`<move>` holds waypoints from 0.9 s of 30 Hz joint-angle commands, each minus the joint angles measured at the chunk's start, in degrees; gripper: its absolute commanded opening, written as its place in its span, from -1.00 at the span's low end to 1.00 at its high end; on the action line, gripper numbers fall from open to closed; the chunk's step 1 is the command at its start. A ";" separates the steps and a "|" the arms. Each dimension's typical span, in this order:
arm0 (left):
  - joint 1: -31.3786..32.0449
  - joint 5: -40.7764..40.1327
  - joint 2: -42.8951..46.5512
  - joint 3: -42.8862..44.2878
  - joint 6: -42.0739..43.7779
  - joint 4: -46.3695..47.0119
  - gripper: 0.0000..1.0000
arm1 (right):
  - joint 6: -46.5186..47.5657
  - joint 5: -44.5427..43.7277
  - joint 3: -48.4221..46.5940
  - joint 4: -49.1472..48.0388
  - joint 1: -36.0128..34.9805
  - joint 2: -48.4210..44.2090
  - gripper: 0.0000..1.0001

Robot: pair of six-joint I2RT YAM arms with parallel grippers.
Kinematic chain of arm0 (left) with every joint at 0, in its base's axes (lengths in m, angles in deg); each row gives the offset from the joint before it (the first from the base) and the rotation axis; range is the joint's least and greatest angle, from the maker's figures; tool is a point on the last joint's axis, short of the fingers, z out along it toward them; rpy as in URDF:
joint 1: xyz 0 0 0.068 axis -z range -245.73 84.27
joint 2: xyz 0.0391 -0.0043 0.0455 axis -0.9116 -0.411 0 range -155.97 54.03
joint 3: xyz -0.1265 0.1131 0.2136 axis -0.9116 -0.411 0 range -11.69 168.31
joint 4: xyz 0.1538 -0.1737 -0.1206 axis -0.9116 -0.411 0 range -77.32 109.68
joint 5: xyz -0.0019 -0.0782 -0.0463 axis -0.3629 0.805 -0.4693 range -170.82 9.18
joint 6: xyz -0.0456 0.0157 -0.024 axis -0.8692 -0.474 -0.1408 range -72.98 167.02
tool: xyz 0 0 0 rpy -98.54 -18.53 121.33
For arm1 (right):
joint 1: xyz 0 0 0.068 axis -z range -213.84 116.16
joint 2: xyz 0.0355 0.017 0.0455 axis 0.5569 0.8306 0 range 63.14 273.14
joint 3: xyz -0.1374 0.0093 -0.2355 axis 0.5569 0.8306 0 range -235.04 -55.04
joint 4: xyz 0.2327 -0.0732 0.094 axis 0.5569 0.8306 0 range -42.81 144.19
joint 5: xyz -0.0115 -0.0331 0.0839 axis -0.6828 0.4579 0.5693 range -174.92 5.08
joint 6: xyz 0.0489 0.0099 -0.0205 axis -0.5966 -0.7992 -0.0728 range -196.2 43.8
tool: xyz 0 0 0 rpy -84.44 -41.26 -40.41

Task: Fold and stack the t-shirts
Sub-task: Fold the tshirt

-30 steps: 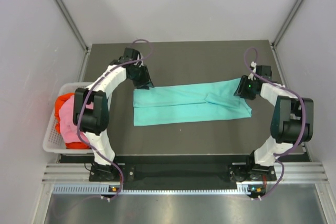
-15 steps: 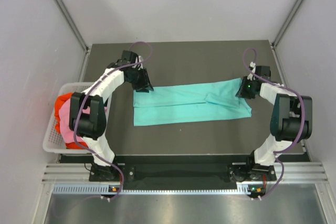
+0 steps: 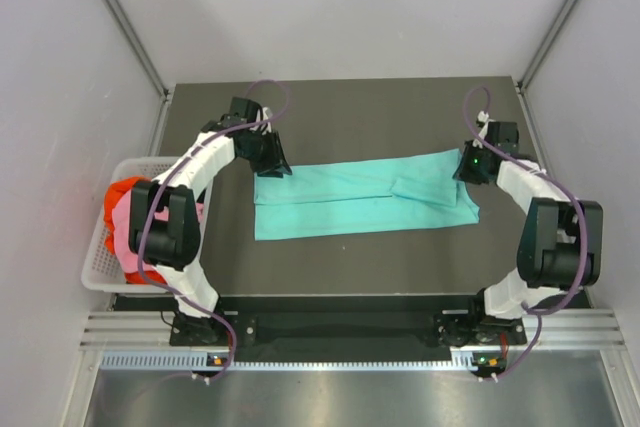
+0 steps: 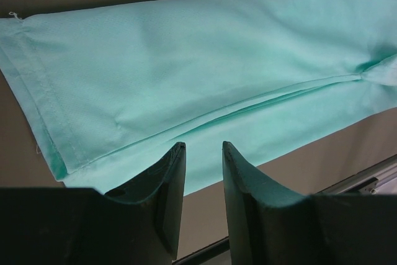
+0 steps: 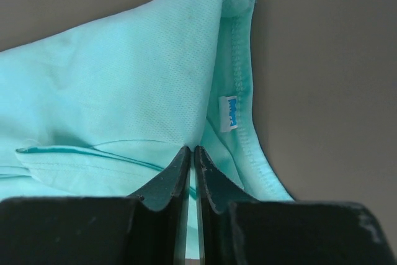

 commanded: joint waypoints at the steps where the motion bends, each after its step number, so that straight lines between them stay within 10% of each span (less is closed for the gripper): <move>1: 0.08 1.55 2.97 -0.76 0.65 0.98 -0.29 | 0.35 -1.64 1.45 1.04 -0.84 -4.14 -0.88; 27: 0.08 0.85 5.35 -2.43 0.30 0.45 -0.29 | -2.63 -4.37 4.00 4.65 -1.81 -6.43 -1.00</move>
